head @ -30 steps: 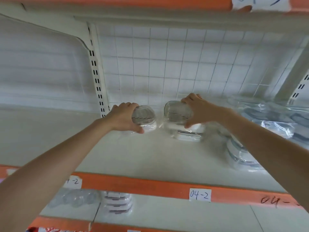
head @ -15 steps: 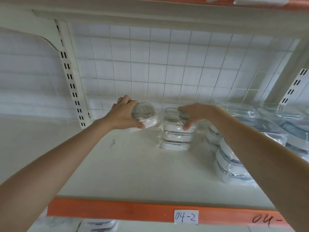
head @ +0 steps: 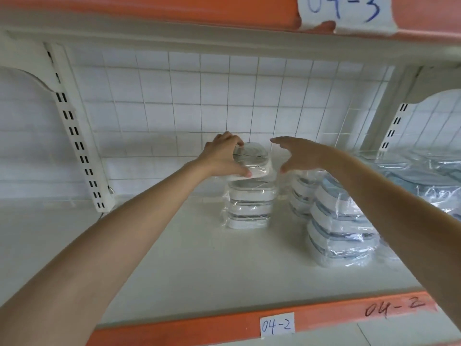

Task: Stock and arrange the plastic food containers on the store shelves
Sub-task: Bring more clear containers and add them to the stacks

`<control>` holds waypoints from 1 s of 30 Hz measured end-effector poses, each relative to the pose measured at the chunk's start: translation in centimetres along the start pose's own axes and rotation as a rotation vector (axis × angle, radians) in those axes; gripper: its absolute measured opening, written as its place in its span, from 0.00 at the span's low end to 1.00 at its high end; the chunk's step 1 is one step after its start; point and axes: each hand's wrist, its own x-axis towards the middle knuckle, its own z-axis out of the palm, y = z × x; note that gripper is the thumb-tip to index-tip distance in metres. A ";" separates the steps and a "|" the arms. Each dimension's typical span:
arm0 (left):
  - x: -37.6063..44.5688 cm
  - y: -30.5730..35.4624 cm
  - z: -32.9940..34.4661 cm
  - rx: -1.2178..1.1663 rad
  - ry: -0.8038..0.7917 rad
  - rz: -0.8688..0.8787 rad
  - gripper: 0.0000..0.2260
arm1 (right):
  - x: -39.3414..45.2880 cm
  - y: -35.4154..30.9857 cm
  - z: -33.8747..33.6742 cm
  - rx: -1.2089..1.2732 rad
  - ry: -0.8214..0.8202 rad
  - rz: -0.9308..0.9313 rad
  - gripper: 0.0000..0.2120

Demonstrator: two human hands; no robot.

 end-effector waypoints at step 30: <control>-5.7 -0.9 5.4 -0.184 0.056 -0.275 0.11 | 0.0 -1.8 3.9 -0.212 0.181 -0.112 0.29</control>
